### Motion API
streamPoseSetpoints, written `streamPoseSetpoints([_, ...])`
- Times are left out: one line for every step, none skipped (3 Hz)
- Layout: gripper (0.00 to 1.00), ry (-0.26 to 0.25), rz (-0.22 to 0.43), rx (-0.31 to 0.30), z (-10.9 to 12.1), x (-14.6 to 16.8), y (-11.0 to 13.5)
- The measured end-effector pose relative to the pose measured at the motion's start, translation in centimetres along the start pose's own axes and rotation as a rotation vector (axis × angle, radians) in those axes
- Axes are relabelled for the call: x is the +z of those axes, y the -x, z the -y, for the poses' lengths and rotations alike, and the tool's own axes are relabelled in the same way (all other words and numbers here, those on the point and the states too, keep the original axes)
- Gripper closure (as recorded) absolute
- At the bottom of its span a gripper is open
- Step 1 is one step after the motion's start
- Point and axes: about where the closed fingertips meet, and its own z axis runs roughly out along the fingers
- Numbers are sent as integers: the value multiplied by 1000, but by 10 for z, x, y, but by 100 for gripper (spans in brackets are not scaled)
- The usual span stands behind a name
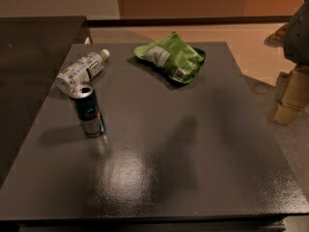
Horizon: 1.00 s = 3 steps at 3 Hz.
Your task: Move green rice chip bag near redbull can
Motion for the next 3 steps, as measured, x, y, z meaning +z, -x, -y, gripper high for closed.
streamPoseSetpoints([0, 0, 0, 0, 0, 0, 0])
streamPoseSetpoints([0, -26, -8, 25, 8, 6, 8])
streamPoseSetpoints([0, -48, -5, 62, 27, 27, 27])
